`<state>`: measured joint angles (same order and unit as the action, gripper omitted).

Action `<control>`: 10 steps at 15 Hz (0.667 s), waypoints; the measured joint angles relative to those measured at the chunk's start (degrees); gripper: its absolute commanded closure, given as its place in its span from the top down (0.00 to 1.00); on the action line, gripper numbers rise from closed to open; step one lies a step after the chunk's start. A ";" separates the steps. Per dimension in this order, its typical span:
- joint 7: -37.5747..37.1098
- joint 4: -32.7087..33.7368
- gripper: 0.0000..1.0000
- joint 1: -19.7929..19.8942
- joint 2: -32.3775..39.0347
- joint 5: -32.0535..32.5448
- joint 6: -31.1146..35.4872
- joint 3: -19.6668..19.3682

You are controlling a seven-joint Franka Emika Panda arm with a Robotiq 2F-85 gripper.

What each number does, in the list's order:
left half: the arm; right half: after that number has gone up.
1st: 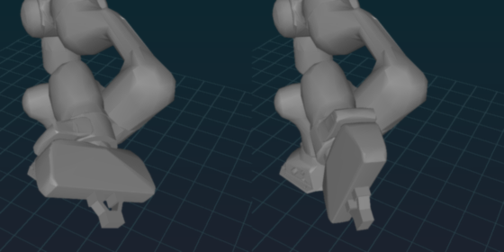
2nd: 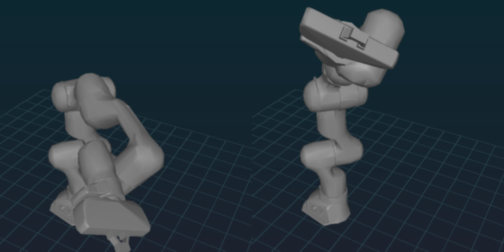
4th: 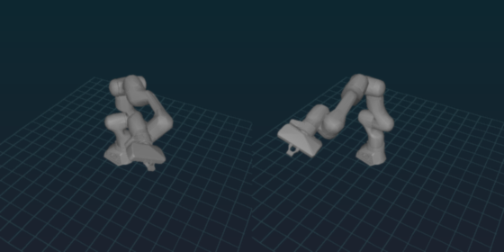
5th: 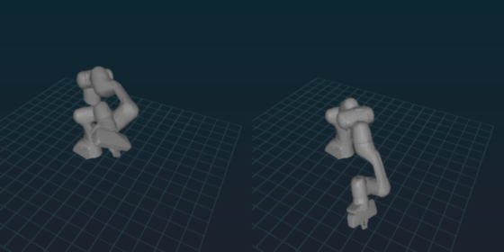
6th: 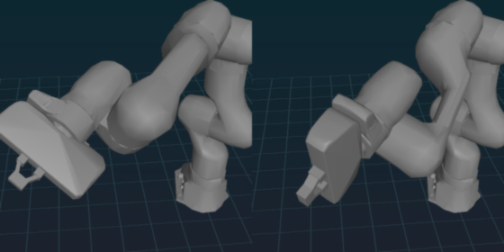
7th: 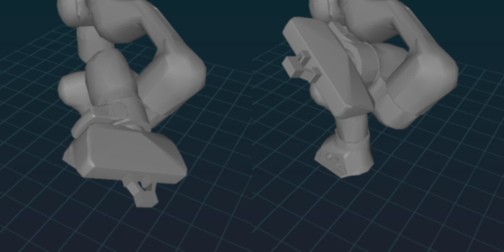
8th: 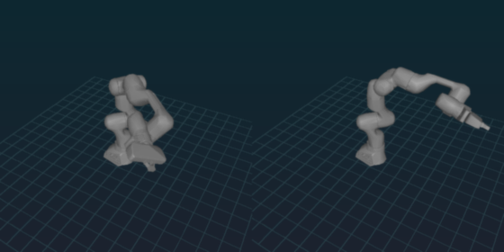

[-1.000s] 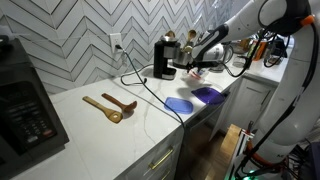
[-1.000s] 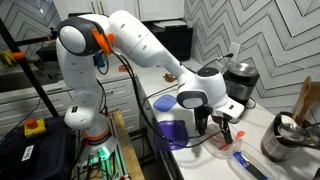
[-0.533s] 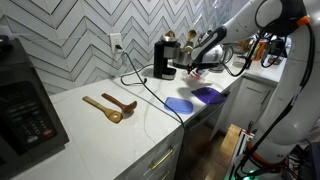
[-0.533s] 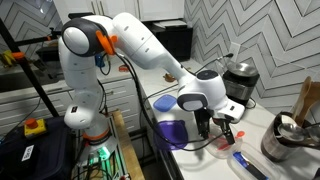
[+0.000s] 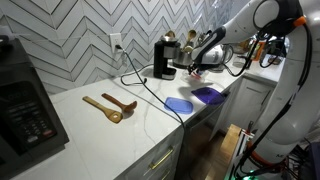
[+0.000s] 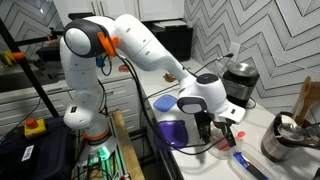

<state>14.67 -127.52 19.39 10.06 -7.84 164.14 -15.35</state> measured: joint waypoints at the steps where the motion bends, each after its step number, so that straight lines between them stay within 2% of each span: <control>1: 0.52 0.01 0.32 0.09 0.15 -0.64 0.04 0.25; 5: 1.87 0.13 0.03 0.11 0.27 -2.17 0.07 0.68; 6: 2.01 0.18 0.00 0.12 0.27 -2.26 0.07 0.68; 8: 2.17 0.34 0.04 0.18 0.26 -2.28 0.08 0.68; 10: 2.21 0.45 0.04 0.26 0.26 -2.28 0.07 0.68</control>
<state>16.88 -127.07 19.65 10.32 -10.12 164.21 -14.66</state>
